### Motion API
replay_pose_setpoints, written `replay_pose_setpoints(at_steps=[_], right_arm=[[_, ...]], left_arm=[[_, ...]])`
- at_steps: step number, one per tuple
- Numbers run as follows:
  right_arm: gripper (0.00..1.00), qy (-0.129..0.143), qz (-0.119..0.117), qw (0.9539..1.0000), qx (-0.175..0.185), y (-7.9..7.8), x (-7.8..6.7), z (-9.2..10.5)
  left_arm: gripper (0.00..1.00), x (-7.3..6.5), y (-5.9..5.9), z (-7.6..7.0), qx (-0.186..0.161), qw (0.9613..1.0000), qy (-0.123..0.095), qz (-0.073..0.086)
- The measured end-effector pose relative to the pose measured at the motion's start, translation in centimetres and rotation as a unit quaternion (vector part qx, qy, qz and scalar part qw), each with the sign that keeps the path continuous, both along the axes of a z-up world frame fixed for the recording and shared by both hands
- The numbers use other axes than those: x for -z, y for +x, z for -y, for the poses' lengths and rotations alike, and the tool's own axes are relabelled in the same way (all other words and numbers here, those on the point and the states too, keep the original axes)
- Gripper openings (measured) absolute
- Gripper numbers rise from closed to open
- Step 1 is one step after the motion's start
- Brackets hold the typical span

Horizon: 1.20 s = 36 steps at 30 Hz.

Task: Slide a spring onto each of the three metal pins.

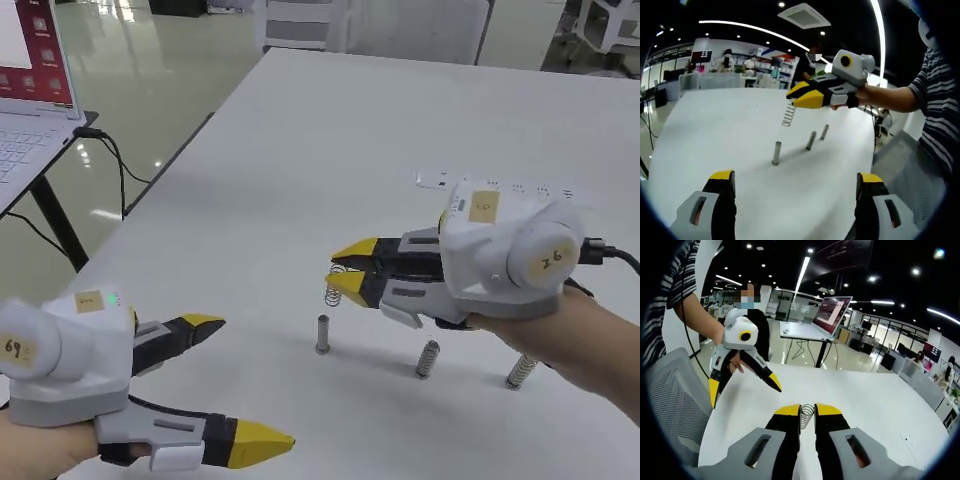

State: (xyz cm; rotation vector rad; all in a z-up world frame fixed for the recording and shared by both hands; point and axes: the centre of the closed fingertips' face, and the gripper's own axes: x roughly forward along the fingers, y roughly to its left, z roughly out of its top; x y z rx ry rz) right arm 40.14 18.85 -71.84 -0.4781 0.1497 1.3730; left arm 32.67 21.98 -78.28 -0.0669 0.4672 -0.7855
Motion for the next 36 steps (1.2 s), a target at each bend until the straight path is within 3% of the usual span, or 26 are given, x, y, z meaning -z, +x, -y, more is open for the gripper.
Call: replay_pose_setpoints(at_steps=[10,36], right_arm=[[0.07,-0.026,-0.016,0.9995,0.001,0.0,2.3,-0.6],[0.07,-0.023,-0.042,0.9986,0.023,0.7,3.5,-0.9]], left_arm=[[0.98,0.0,-0.1,-0.4,-0.005,1.0,-0.002,0.0],[0.98,-0.1,-0.2,-0.2,-0.004,1.0,-0.002,0.003]])
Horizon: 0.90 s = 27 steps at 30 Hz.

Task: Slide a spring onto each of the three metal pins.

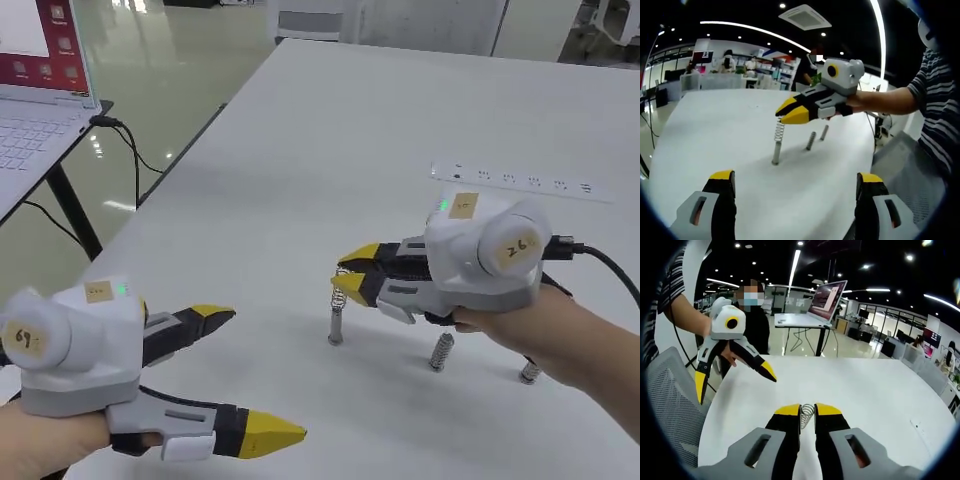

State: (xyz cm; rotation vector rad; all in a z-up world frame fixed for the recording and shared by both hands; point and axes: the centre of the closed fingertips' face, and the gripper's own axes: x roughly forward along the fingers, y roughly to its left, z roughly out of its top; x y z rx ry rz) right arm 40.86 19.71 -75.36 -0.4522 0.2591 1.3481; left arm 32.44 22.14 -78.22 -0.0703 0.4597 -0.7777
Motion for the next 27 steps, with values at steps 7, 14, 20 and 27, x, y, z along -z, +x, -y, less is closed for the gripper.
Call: replay_pose_setpoints(at_steps=[7,14,20,27], right_arm=[[0.07,-0.008,-0.005,1.0,0.001,-0.1,0.9,0.0],[0.07,-0.018,-0.007,0.9998,0.001,-0.6,2.1,-0.2],[0.07,-0.046,-0.007,0.9989,0.008,-0.8,4.0,-0.2],[0.08,-0.08,-0.007,0.9967,0.004,-1.3,6.2,-0.1]], left_arm=[[0.98,0.0,0.0,0.0,-0.002,1.0,-0.002,0.0],[0.98,0.1,-0.1,-0.1,-0.004,1.0,-0.004,-0.001],[0.98,0.2,-0.1,-0.3,-0.008,0.9999,-0.006,-0.001],[0.98,0.1,-0.3,0.0,-0.008,0.9999,-0.007,-0.001]])
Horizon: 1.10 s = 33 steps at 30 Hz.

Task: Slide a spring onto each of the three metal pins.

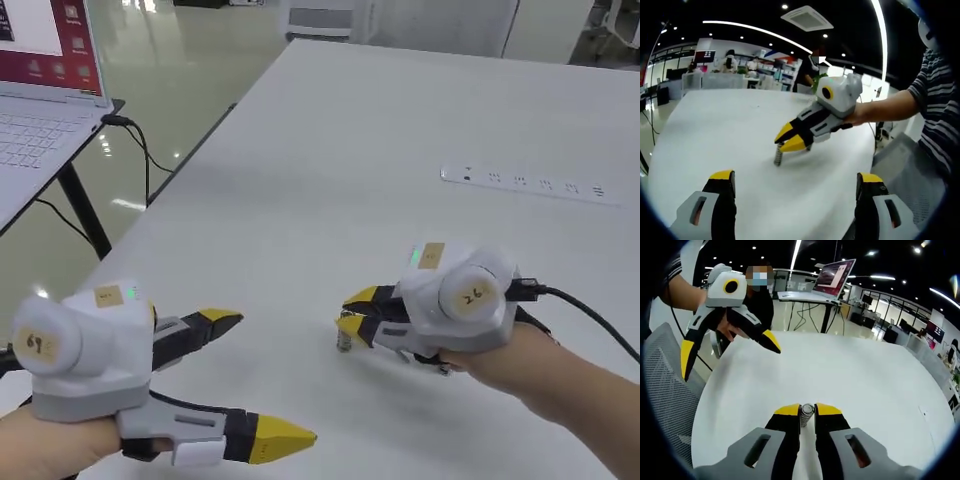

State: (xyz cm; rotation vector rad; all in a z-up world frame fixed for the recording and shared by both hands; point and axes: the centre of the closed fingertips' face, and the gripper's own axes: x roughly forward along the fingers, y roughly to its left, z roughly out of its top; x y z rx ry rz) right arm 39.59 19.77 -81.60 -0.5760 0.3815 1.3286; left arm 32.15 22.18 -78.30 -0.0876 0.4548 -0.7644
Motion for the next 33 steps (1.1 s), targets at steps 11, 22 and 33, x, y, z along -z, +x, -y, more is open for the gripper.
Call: replay_pose_setpoints(at_steps=[11,22,33], right_arm=[[0.08,0.007,-0.007,0.9999,0.005,0.1,-0.2,0.0],[0.17,0.038,-0.009,0.9991,0.02,-0.1,-2.3,1.1],[0.27,0.068,-0.031,0.9957,0.055,-1.7,-3.2,5.1]], left_arm=[[0.98,-0.1,0.2,0.3,0.003,1.0,-0.003,0.001],[0.98,-1.2,1.2,0.9,0.008,0.9999,-0.004,0.01],[0.98,-2.4,2.5,3.0,0.022,0.9993,-0.004,0.03]])
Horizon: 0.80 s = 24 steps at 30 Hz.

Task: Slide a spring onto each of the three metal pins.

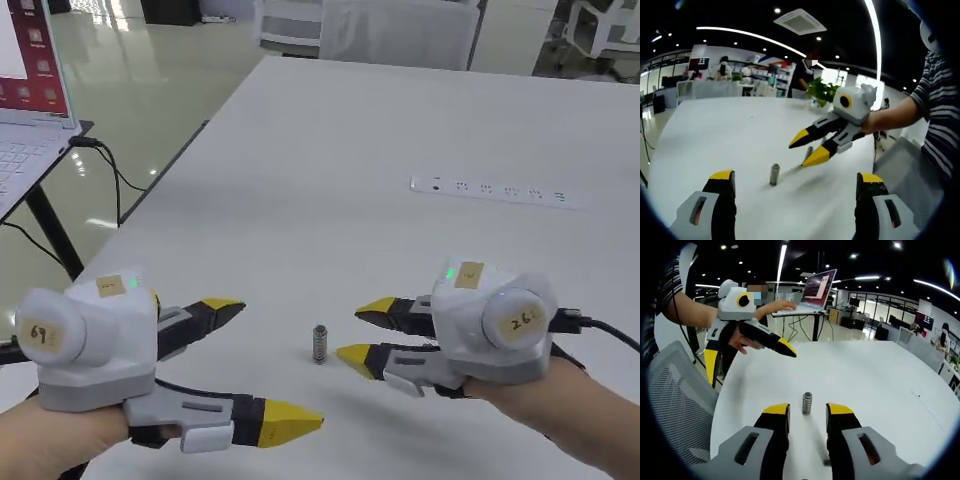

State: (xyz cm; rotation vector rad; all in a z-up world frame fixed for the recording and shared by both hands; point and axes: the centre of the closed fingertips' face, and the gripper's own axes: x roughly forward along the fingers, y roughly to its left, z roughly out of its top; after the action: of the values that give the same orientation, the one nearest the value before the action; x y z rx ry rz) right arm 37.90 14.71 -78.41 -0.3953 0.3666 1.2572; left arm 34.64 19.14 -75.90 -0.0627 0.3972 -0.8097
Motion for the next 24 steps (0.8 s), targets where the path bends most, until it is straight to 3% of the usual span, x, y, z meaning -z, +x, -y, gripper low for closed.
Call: replay_pose_setpoints(at_steps=[4,10,17,24], right_arm=[[0.3,0.016,-0.003,0.9997,0.017,-0.3,-0.6,1.6],[0.45,0.044,-0.008,0.9974,0.057,-0.3,-1.3,5.2],[0.59,0.076,-0.012,0.9909,0.11,-0.3,-1.3,10.1],[0.8,0.07,0.004,0.9902,0.121,-1.2,-1.2,11.8]], left_arm=[[0.98,-0.1,0.4,0.6,0.005,1.0,-0.001,0.004],[0.98,0.1,0.3,1.1,0.01,0.9999,0.0,0.002],[0.98,0.5,0.3,0.9,0.011,0.9999,0.006,-0.002],[0.98,0.6,0.5,0.8,0.008,0.9999,0.011,0.003]])
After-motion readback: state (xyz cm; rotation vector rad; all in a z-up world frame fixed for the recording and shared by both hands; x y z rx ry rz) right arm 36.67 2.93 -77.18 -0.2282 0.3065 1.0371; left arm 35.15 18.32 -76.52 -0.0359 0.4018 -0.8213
